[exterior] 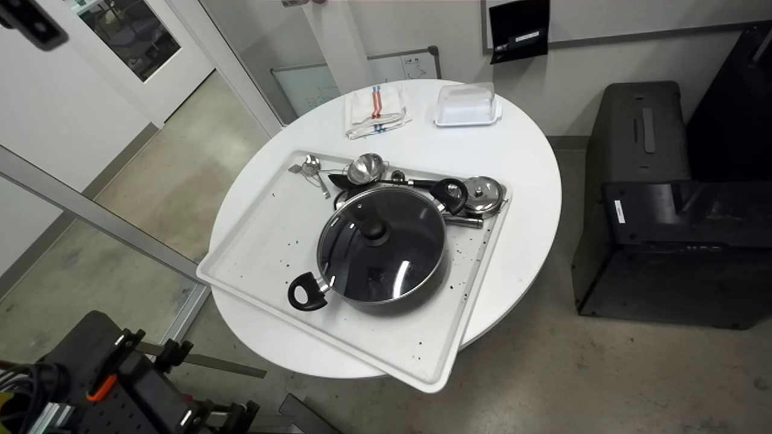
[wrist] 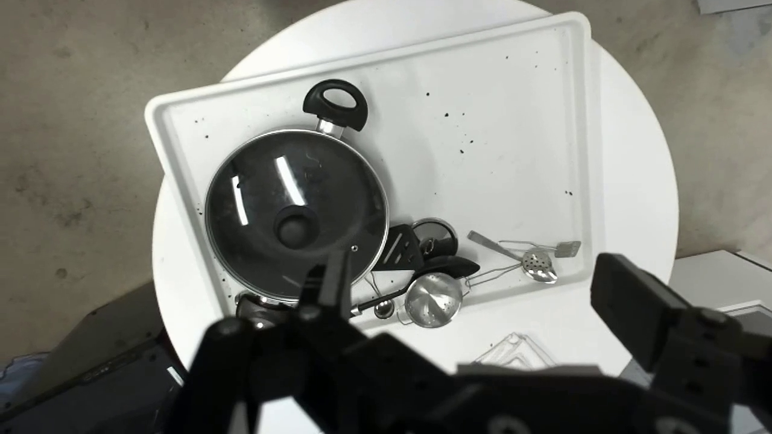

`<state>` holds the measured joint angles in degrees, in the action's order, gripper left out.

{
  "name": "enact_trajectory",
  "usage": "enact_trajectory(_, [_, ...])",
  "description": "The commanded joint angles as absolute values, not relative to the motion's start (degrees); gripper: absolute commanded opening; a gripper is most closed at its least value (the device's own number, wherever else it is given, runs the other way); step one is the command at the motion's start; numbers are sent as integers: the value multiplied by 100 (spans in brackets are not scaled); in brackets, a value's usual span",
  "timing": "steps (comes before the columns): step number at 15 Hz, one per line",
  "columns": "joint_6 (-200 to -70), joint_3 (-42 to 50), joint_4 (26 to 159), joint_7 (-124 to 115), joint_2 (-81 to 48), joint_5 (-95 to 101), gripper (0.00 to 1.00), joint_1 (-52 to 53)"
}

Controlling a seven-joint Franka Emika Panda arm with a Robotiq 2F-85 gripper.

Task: Move the pot's lid to the tray

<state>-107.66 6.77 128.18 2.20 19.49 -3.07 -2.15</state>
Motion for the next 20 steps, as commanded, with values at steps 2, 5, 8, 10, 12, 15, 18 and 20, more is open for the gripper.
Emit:
enact_trajectory(2, [-11347, 606, 12749, 111, 1257, -311, 100, -314])
enact_trajectory(5, [-11787, 603, 12718, 24, 769, -304, 100, -340])
enact_trajectory(8, [-12293, 604, 12683, -111, 254, -291, 100, -366])
enact_trajectory(10, [-12687, 608, 12663, -241, -73, -281, 100, -382])
enact_trajectory(12, [-13101, 616, 12628, -402, -401, -269, 100, -396])
enact_trajectory(15, [-13622, 650, 12524, -708, -885, -200, 100, -418])
enact_trajectory(18, [-13947, 725, 12391, -1029, -1341, -73, 100, -440])
enact_trajectory(20, [-14092, 776, 12310, -1160, -1583, -41, 100, -450])
